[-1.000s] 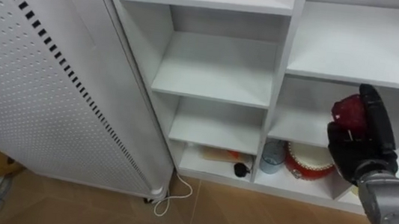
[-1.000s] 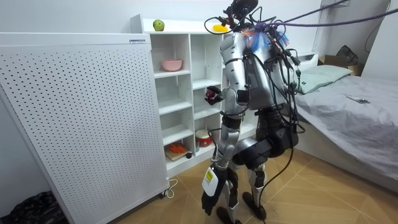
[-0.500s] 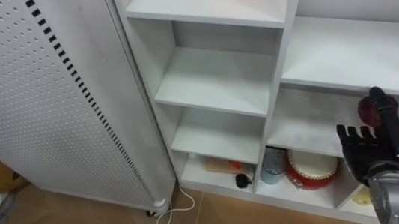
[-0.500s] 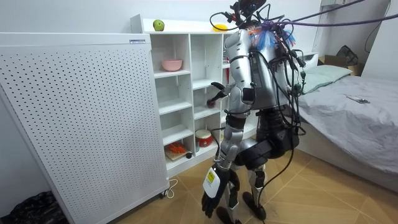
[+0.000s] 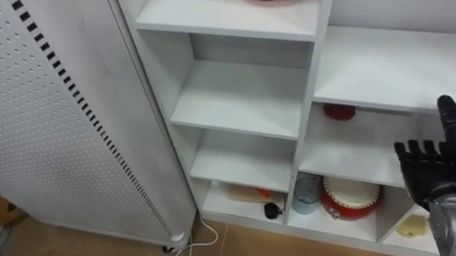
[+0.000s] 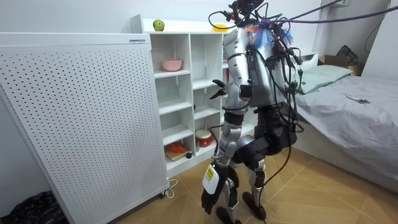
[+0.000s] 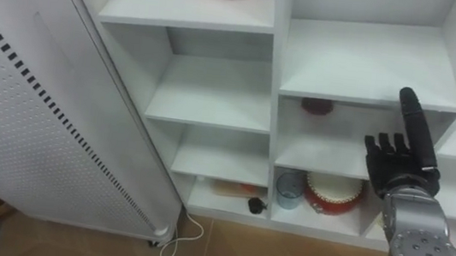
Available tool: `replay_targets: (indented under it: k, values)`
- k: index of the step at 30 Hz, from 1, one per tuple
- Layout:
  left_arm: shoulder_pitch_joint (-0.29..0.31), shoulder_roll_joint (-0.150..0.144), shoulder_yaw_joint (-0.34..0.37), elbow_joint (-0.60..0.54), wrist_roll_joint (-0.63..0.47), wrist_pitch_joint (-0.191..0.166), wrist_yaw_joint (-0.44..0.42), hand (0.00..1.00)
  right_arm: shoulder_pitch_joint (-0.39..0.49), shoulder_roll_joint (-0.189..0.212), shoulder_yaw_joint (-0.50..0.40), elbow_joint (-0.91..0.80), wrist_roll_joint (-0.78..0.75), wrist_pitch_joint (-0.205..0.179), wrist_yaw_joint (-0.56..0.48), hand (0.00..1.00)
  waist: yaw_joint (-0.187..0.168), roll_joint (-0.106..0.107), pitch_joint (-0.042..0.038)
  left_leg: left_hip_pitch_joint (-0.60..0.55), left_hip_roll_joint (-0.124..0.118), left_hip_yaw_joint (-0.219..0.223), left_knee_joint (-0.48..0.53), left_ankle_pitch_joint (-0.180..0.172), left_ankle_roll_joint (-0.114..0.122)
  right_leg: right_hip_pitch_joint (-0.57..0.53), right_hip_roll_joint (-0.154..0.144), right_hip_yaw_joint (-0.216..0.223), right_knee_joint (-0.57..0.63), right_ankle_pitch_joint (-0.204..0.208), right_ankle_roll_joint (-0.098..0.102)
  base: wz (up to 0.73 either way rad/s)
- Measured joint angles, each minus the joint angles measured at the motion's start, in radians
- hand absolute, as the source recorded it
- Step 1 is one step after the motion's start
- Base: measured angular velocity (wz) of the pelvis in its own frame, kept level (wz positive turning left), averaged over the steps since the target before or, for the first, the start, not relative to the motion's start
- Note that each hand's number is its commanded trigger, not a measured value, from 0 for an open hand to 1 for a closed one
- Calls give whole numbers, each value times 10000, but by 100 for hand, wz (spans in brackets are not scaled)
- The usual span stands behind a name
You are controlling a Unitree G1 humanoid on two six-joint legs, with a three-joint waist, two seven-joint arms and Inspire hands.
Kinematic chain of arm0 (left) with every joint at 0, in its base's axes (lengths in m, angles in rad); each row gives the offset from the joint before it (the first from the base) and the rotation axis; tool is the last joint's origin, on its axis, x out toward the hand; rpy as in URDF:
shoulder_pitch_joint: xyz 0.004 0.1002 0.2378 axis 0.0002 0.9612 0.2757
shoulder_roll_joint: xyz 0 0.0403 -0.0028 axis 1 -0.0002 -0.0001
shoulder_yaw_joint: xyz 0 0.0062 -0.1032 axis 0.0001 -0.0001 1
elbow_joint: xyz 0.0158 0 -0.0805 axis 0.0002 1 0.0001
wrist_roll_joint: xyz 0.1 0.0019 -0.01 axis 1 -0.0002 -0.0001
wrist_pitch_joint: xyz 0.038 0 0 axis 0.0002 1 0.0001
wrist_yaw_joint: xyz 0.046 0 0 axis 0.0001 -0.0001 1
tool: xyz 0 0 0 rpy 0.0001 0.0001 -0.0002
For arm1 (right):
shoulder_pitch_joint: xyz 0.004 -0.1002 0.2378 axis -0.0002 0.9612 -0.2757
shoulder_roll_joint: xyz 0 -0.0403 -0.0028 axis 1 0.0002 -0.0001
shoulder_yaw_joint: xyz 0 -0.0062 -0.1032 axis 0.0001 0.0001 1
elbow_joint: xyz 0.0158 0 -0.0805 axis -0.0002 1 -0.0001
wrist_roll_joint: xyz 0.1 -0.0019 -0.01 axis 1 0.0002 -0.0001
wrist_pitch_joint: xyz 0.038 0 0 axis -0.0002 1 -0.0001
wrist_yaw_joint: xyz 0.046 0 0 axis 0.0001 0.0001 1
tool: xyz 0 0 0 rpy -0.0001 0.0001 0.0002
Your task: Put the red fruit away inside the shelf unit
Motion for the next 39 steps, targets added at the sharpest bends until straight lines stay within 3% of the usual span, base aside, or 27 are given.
replay_targets:
  k: [7,14,17,19,23,26,27,28,30,32,35,39]
  values:
    - [4,3,-21,22,3,14,-80,0,31,-11,14,1335,121,201,725,0,-25,-19,56,758,-59,-6,-476,9,-15,744,-35,-102,-383,-71,44,1]
    - [-7,82,92,300,-5,7,-667,0,1175,-11,9,2498,-12,626,1873,0,-82,-122,129,1962,33,-143,-1274,-3,-78,2174,259,-298,-1559,76,176,0]
    - [-45,126,520,531,19,-9,-841,0,1513,-18,12,3533,-621,792,2331,0,-268,-134,145,2588,38,-218,-1639,-6,-84,2910,295,-504,-2096,158,212,3]
    - [-44,237,836,563,26,-40,-911,0,1950,-39,101,3909,-1134,917,2649,0,-340,-219,185,3022,3,-225,-1935,-5,-88,3337,315,-510,-2357,187,259,6]
    - [-115,360,1668,1006,106,-151,-1223,0,3017,-132,540,4805,-2747,1294,3521,0,-635,-254,185,4142,-45,-283,-2558,3,-103,4483,480,-533,-3105,317,391,0]
    - [-154,510,2019,1212,474,-236,-1215,0,4249,-229,1249,4988,-3707,1543,4052,0,-624,-421,132,4961,-45,-259,-3139,2,-122,5334,538,-612,-3776,377,461,-6]
    - [-124,575,2152,1236,492,-217,-1208,0,4714,-163,1331,4978,-4039,1671,4174,0,-688,-523,52,5244,-42,-219,-3292,1,-134,5592,616,-608,-3971,430,486,-11]
    - [-137,576,2263,1234,488,-210,-1190,0,4925,-98,1339,4977,-4177,1671,4244,0,-759,-559,36,5401,-34,-220,-3378,2,-137,5752,634,-637,-4077,476,498,-4]
    - [-71,534,2494,1226,438,-251,-1146,0,5736,160,1431,4981,-4859,1695,4595,0,-1075,-705,-70,6078,-48,-292,-3770,10,-153,6537,698,-776,-4553,558,555,5]
    - [-59,448,2663,1258,507,-398,-1148,0,6236,183,1660,5080,-5434,1885,4874,0,-1146,-798,-140,6631,-54,-293,-4039,-1,-173,7135,767,-779,-4947,633,612,-2]
    - [114,443,3107,1220,609,-653,-1130,0,7147,260,1699,5063,-6909,1878,5237,0,-1167,-987,-276,7523,-45,-277,-4563,-6,-206,8068,898,-800,-5615,779,668,-8]
    - [434,374,3232,1208,600,-650,-996,0,7825,559,1705,5017,-8488,2070,5527,0,-1422,-1006,-274,8414,-39,-290,-4985,-23,-244,9122,999,-1034,-6306,948,729,-1]
